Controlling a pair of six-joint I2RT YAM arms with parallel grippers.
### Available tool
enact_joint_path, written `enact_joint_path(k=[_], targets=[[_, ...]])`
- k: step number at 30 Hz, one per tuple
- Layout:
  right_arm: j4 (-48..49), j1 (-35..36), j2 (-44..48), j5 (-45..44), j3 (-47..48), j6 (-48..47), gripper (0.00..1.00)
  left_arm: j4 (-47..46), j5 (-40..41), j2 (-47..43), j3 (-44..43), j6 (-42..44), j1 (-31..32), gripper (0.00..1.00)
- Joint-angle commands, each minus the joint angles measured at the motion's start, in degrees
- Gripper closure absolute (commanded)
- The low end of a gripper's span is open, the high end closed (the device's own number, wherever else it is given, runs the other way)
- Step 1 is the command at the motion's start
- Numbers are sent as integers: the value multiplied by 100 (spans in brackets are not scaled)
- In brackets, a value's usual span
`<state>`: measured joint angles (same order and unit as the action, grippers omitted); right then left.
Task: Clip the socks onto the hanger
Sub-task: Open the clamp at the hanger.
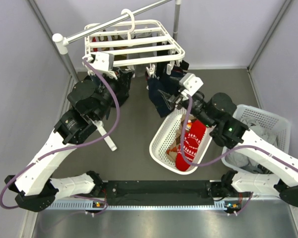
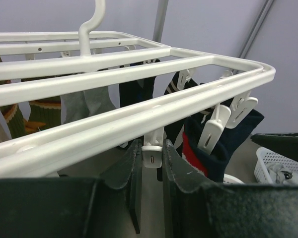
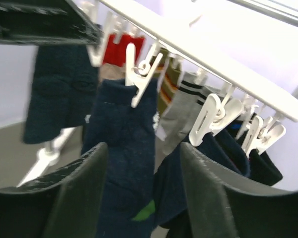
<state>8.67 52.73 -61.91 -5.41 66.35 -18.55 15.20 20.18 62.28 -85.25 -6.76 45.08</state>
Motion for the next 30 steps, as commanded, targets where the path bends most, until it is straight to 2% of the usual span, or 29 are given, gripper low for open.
enact_joint_path(k=[1,8,13,19,22,30], targets=[[-251,-35,381,838,360,342,36,18,-164,-32,-290,-290,-17,98],[-190,-43,92,2199,765,844,35,264,-427,12,-395,-703,-17,100],[-42,-35,-408,2580,1091,984,35,431,-621,56,-519,-949,-17,100],[407,-35,-866,2440,1214,1186,43,387,-840,82,-589,-1222,-17,100],[723,-35,-998,2168,1161,1266,49,370,-867,109,-598,-1354,-8,100],[1462,-35,-1121,1455,977,1371,57,334,-963,153,-615,-1530,-17,100]])
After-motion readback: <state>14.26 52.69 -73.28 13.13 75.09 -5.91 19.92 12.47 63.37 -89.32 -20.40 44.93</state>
